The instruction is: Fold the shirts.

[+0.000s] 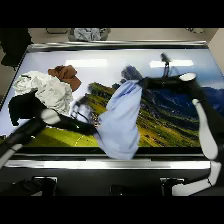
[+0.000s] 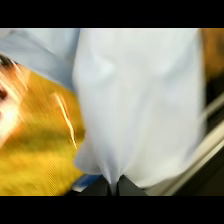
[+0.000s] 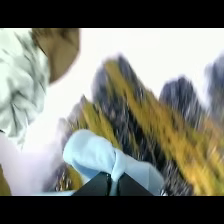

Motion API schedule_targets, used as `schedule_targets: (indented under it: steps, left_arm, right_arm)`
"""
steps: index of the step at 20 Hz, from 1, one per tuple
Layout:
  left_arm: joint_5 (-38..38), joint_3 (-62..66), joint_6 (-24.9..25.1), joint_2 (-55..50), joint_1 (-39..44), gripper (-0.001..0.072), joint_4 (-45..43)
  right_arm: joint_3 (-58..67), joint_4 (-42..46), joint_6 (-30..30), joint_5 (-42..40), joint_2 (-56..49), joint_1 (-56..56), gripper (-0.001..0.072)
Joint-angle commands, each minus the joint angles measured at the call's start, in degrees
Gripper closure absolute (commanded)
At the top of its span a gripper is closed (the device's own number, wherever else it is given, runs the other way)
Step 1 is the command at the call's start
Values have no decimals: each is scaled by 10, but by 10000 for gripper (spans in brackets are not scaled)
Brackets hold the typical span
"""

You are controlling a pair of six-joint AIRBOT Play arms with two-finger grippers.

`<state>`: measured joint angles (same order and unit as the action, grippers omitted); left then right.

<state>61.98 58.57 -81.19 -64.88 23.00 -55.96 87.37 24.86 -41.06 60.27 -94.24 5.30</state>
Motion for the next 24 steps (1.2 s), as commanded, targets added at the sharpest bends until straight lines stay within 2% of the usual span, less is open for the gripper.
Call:
schedule_targets:
  steps: [1, 3, 6, 9, 13, 15, 18, 21, 24]
  left_arm:
    - [36, 209, -18, 94, -120, 684, -57]
    - [16, 339, -18, 130, -162, 684, -58]
    - [2, 461, -18, 157, -166, 685, -46]
    - [-1, 489, -18, 180, -151, 685, -38]
    - [-1, 489, -39, 198, -151, 684, -38]
    - [11, 488, -39, 194, -151, 685, -44]
    - [80, 476, -39, 152, -151, 684, -82]
    - [115, 385, -39, 90, -151, 684, -92]
    - [107, 239, -27, -1, -152, 681, -93]
  right_arm:
    - [26, -1, 66, 9, 181, 53, 659]
    - [42, 35, 75, -6, 302, 75, 659]
    - [43, 203, -11, -17, 461, 77, 659]
    - [43, 342, -118, 2, 558, 77, 659]
    - [43, 393, -147, 5, 629, 77, 659]
    - [43, 420, -167, 23, 629, 77, 659]
    - [43, 428, -181, 78, 579, 77, 659]
    - [33, 427, -146, 160, 459, 76, 659]
    - [-13, 403, -113, 165, 294, 76, 659]
